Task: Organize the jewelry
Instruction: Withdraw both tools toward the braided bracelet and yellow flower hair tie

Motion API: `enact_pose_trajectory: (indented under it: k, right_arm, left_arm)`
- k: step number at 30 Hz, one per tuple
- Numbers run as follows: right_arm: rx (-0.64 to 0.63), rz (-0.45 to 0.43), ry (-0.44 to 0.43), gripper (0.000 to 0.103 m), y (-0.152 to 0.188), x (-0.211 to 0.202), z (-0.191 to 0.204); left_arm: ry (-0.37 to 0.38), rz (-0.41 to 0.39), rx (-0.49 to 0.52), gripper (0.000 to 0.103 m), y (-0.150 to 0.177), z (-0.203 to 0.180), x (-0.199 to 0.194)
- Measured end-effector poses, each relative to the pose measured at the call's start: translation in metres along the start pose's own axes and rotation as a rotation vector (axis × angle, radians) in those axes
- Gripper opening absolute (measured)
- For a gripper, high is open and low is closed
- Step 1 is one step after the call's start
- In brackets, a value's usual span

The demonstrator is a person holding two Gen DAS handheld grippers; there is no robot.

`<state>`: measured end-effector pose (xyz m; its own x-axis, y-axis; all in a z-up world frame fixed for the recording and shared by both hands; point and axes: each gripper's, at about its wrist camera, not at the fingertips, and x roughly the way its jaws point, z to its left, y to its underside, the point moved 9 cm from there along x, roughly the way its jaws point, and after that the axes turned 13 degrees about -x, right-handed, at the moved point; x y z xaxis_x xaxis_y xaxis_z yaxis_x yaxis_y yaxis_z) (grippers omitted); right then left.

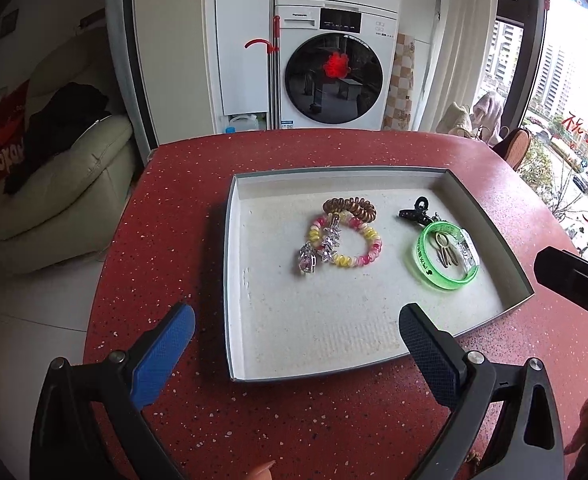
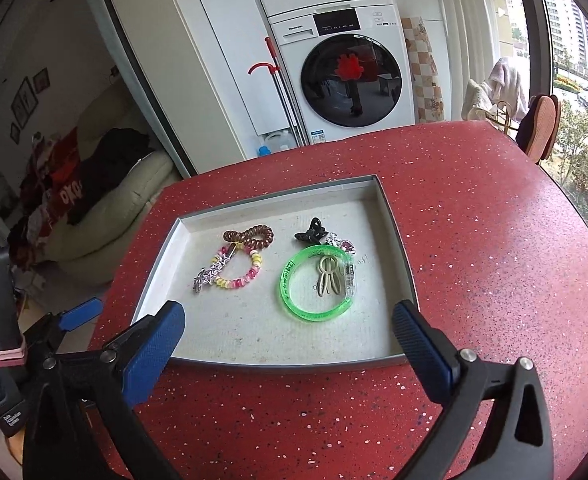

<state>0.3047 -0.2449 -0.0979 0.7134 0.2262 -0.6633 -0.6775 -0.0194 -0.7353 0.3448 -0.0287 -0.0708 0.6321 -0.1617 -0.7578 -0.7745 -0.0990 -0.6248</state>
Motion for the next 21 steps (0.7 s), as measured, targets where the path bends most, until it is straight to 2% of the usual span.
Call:
enact_pose_trajectory:
  k: [4,10,21]
  right_arm:
    - [0.007,0.029,-0.007,0.103,0.002,0.000,0.003]
    - [0.003,0.085,-0.001,0.103,0.010,0.001,0.008]
    - [-0.001,0.109,-0.010,0.103,0.047,-0.023,0.017]
  left_arm:
    - [-0.001,0.013,-0.001,0.103,0.007,0.004,-0.002]
    - [0.035,0.031,-0.018,0.103,0.023,0.009,-0.014]
    - [0.004,0.040,-0.024,0.103,0.063,0.022,-0.035]
